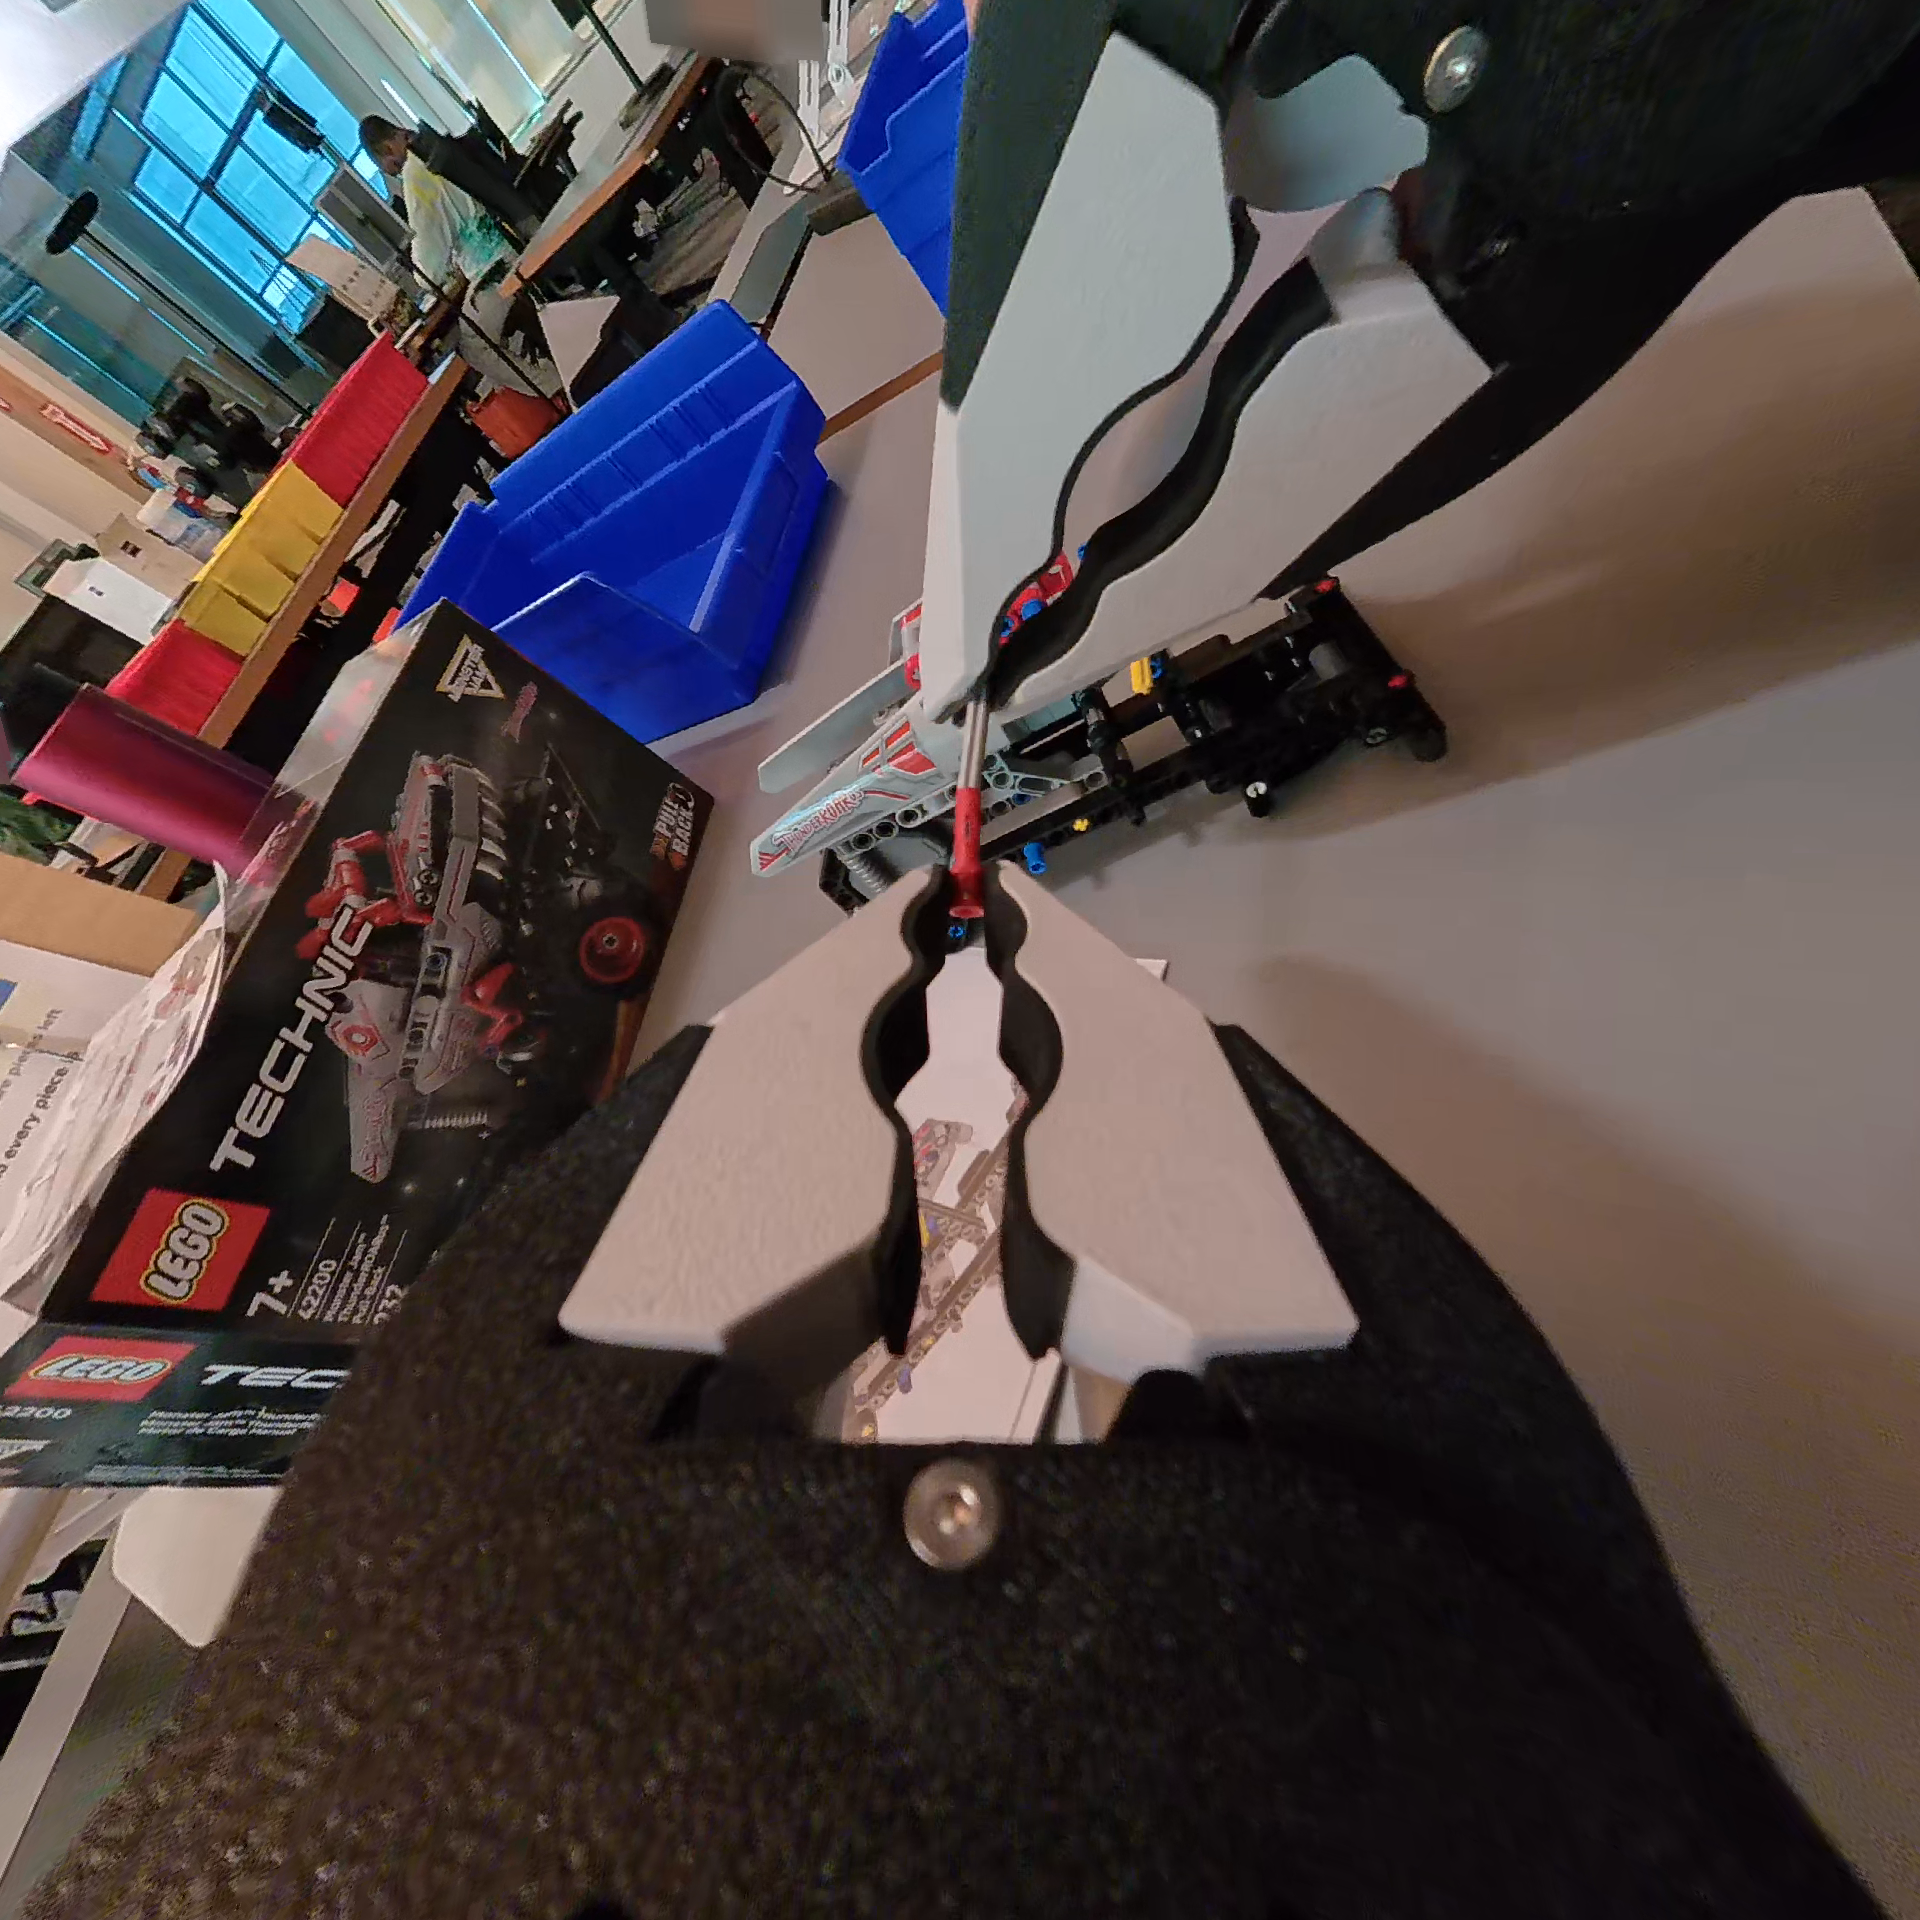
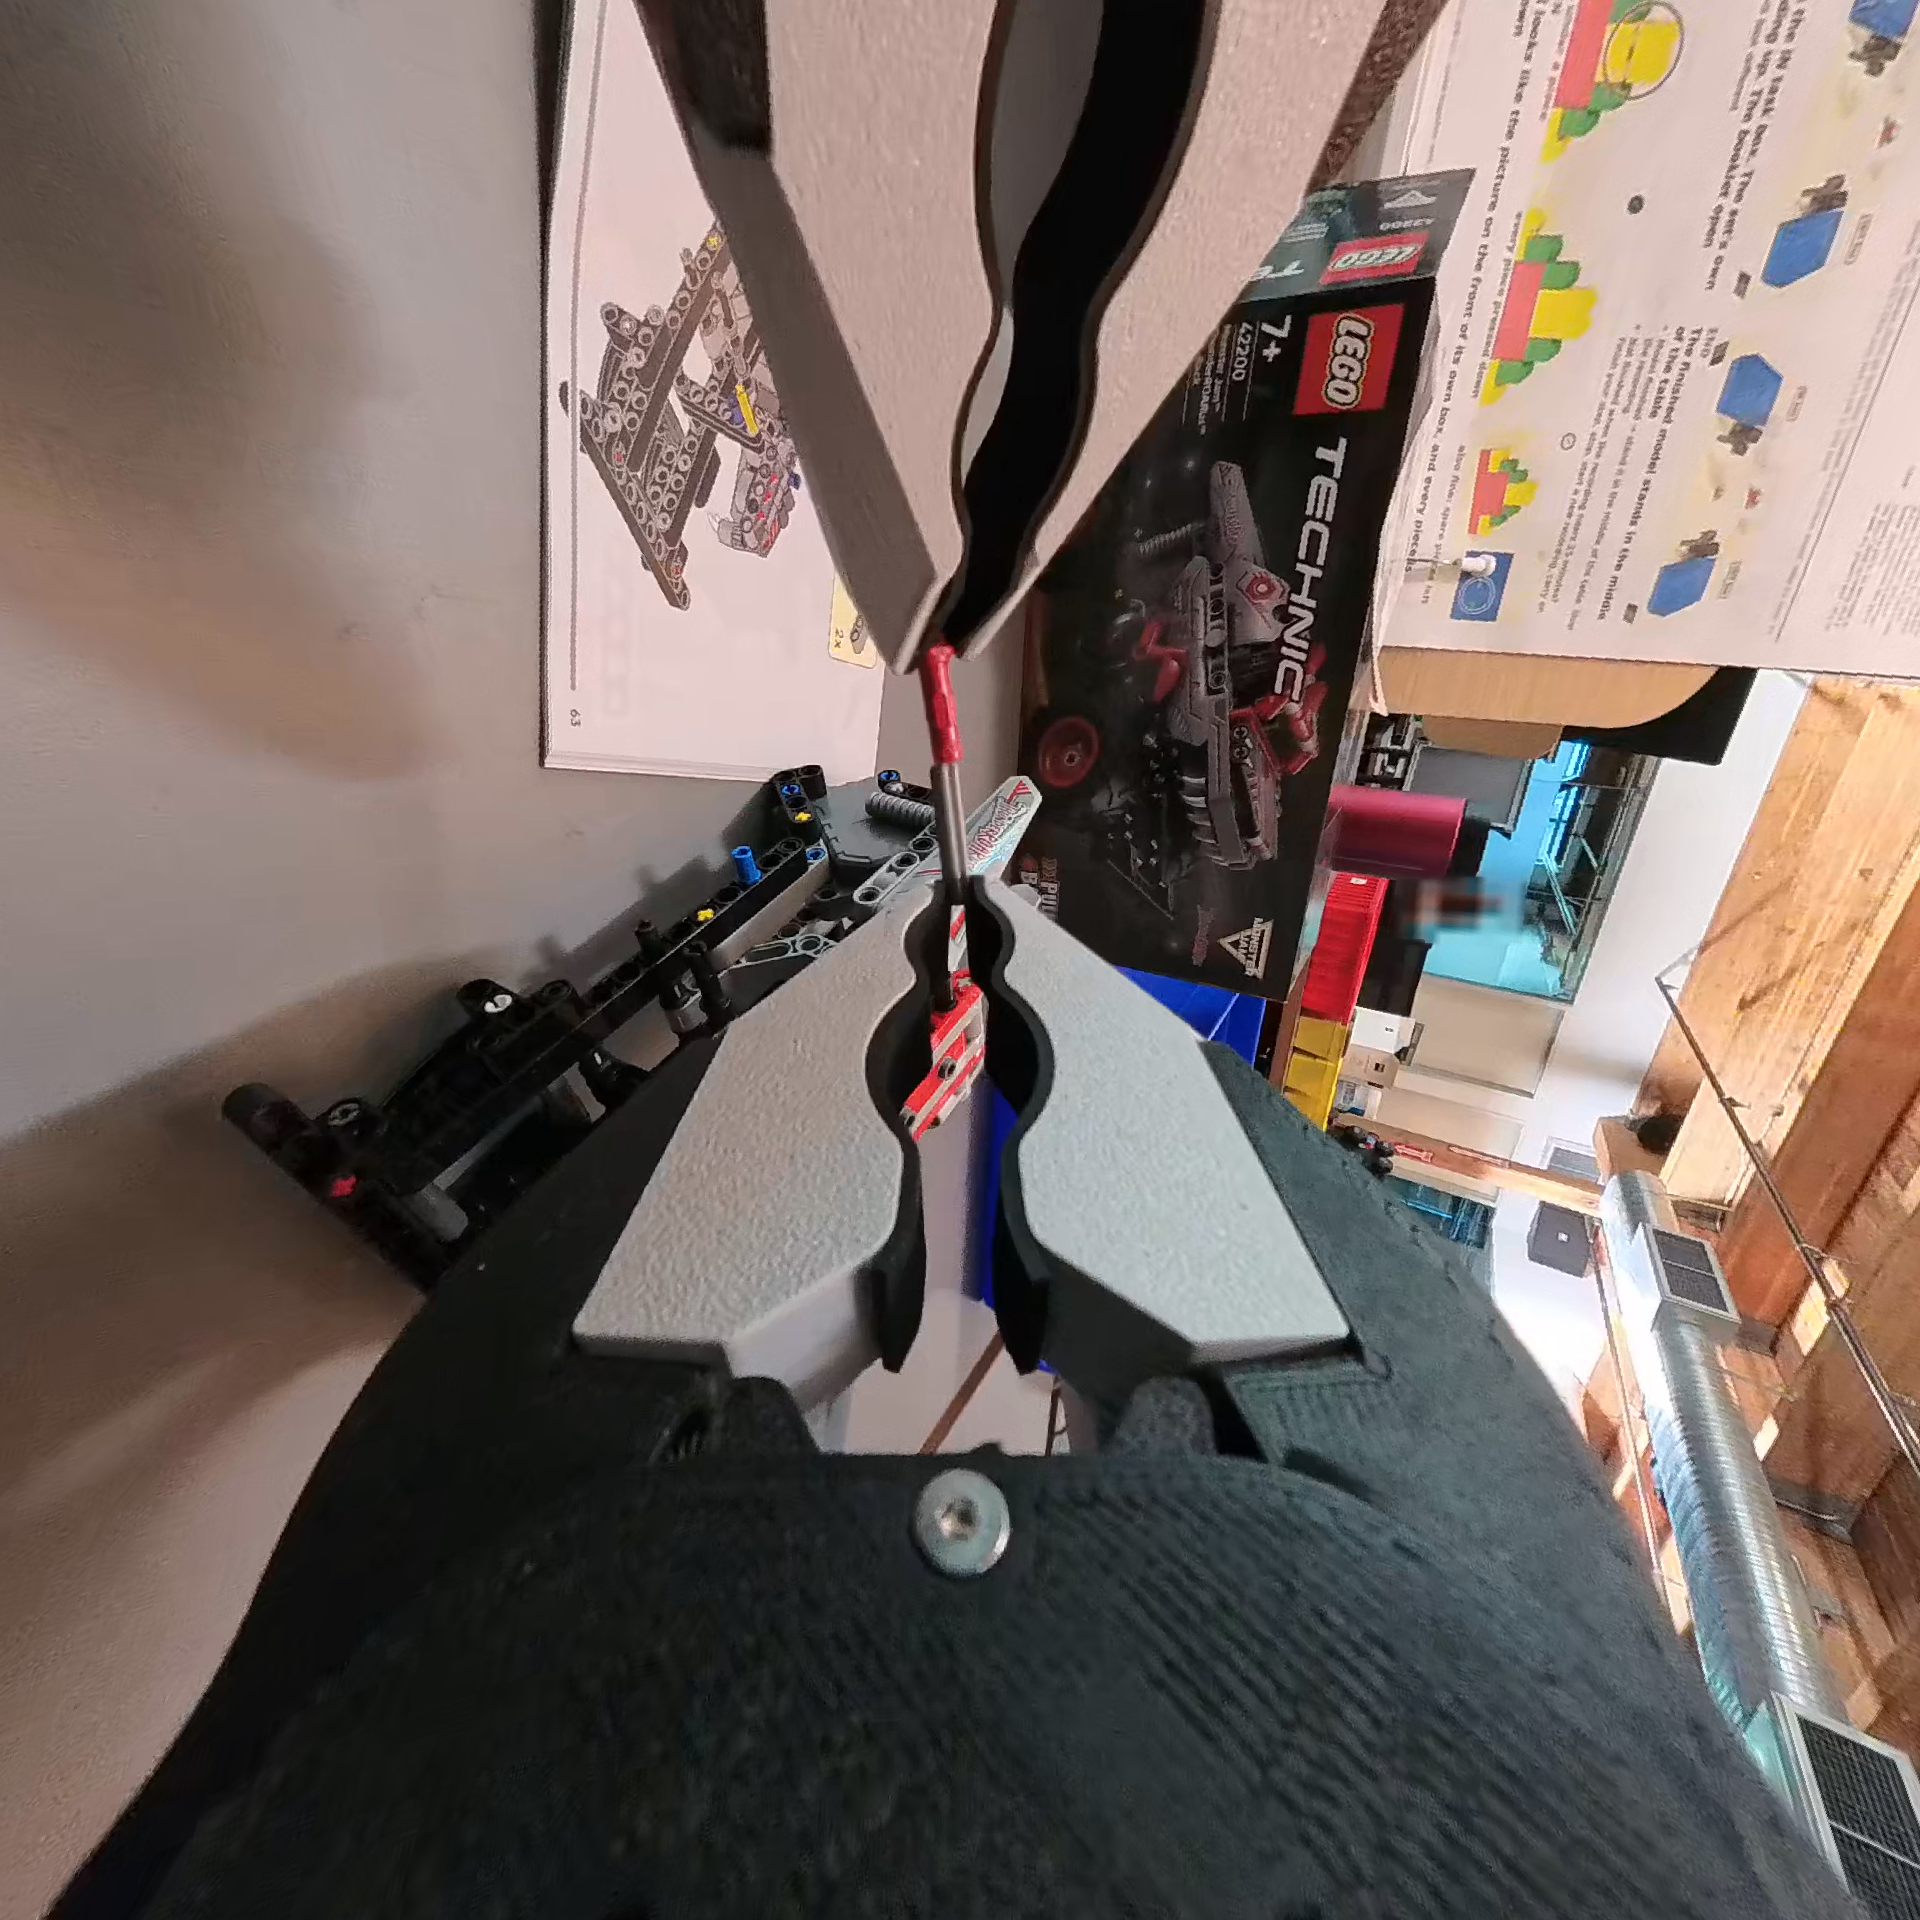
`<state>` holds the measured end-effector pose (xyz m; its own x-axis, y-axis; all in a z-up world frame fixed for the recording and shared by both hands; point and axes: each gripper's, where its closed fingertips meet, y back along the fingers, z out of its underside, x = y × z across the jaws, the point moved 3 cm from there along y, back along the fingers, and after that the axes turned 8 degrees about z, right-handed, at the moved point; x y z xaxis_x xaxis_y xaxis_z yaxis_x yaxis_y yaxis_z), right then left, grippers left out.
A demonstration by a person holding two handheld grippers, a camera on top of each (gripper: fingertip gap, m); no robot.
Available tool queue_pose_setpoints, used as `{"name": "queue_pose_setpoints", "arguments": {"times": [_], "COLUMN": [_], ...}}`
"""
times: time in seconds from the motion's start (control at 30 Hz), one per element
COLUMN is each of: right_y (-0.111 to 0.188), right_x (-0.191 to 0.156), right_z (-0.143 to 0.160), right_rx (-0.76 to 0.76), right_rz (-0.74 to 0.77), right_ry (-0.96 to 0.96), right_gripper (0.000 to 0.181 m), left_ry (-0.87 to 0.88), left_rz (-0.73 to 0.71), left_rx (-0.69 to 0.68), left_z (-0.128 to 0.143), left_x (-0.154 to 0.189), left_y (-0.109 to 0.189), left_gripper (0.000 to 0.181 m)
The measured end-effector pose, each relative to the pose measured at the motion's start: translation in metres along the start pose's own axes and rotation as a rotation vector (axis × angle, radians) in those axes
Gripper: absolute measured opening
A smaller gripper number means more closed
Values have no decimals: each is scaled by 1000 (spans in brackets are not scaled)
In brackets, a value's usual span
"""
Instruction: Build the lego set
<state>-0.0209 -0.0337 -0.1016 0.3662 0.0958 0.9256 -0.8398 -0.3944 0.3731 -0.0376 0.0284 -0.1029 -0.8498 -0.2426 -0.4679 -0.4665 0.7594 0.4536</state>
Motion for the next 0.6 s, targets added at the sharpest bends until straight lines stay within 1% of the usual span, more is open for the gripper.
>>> {"name": "queue_pose_setpoints", "arguments": {"times": [0.23,0.47,0.6], "right_y": [0,3,9], "right_x": [-3,-1,2], "right_z": [-2,-3,-5], "right_rx": [1,13,45], "right_rz": [-3,1,11], "right_ry": [32,34,35], "right_gripper": [2,2,1], "left_ry": [-38,-43,-63], "left_rz": [-3,8,35], "left_rx": [-39,-5,67], "left_z": [4,2,-1], "left_x": [2,1,2], "left_y": [-2,0,5], "left_gripper": [4,4,4]}}
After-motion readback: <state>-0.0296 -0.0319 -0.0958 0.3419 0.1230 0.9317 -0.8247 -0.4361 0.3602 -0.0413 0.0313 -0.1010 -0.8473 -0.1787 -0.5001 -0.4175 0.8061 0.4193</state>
